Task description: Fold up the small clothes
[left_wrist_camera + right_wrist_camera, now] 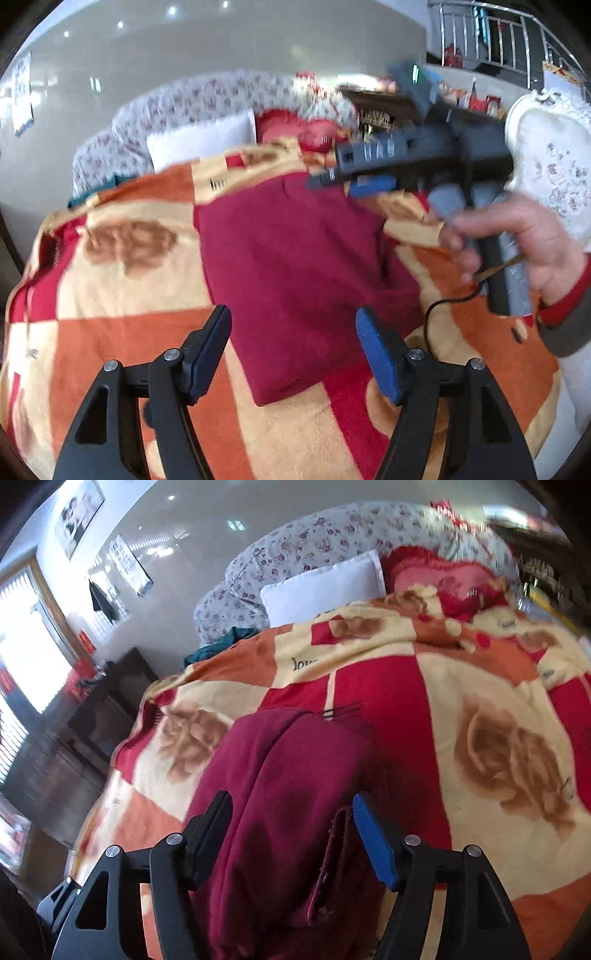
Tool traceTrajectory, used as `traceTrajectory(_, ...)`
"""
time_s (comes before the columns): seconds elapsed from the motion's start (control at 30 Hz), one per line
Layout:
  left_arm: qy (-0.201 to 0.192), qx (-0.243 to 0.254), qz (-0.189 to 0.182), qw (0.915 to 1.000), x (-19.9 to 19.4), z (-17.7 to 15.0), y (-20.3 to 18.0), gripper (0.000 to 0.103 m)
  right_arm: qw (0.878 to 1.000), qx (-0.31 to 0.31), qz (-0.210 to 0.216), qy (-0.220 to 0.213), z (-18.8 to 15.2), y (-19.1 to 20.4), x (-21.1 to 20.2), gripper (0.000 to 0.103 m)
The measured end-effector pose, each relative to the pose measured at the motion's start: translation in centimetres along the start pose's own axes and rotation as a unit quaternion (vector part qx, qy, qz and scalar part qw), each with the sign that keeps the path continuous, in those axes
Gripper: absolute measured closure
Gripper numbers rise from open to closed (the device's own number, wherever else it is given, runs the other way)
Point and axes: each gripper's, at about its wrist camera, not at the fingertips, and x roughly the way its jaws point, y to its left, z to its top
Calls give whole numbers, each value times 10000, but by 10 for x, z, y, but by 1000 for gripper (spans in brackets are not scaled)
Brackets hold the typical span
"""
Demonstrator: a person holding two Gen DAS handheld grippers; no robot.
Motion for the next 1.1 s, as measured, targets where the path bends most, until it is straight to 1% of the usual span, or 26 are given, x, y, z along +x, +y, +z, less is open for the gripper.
traceTrajectory(0.07,216,21,-117,9997,17,-6,-3,34,9996,183,143,-170,-3,-1,-16,31)
traceTrajectory(0.1,339,43,-168,9993,24,-12,-5,34,9988,149,418,-231,-9,3,-28,31)
traceTrajectory(0.13,398,50,-188,9990,29,-16,-5,34,9980,61,594,-192,-17,8,-35,31)
traceTrajectory(0.17,472,57,-208,9987,34,-21,-6,34,9977,-8,667,-123,-24,12,-38,31)
traceTrajectory(0.27,548,62,-104,9984,43,-31,-5,34,9968,-147,778,80,-53,22,-46,31)
traceTrajectory(0.3,546,48,-77,9985,41,-33,-4,34,9957,-84,905,190,-64,22,-46,31)
traceTrajectory(0.37,504,7,-137,9986,32,-36,1,34,9925,-24,1181,320,-76,23,-45,31)
traceTrajectory(0.4,464,11,-138,9988,24,-38,3,34,9905,-87,1329,357,-82,26,-46,31)
traceTrajectory(0.43,428,48,-74,9990,16,-40,5,34,9895,-167,1383,382,-85,30,-46,31)
traceTrajectory(0.47,405,88,7,9991,12,-42,7,34,9894,-236,1371,411,-87,32,-43,31)
traceTrajectory(0.53,391,130,168,9990,4,-46,13,34,9909,-267,1205,535,-89,32,-32,32)
traceTrajectory(0.6,419,39,276,9987,-1,-48,24,34,9912,-428,1050,685,-96,31,-23,63)
traceTrajectory(0.63,418,-10,300,9987,-4,-48,27,34,9909,-451,1057,705,-98,30,-22,82)
traceTrajectory(0.77,312,-223,306,9988,-17,-47,40,34,9920,-471,958,674,-124,19,-33,89)
traceTrajectory(0.83,250,-256,301,9989,-20,-46,42,34,9926,-289,968,668,-135,6,-33,89)
traceTrajectory(0.9,214,-340,275,9988,-18,-42,42,34,9935,80,907,691,-142,-13,-24,89)
traceTrajectory(0.93,201,-383,246,9988,-17,-40,41,34,9916,267,1052,702,-144,-20,-21,89)
traceTrajectory(0.97,174,-444,179,9987,-15,-37,40,34,9899,400,1193,646,-142,-24,-24,88)
traceTrajectory(1.0,160,-464,153,9987,-14,-35,39,34,9875,554,1388,492,-138,-27,-33,87)
traceTrajectory(1.03,139,-466,136,9987,-11,-32,36,34,9874,569,1449,296,-132,-27,-46,84)
traceTrajectory(1.1,131,-401,155,9990,-6,-28,32,34,9911,368,1278,-28,-119,-20,-68,84)
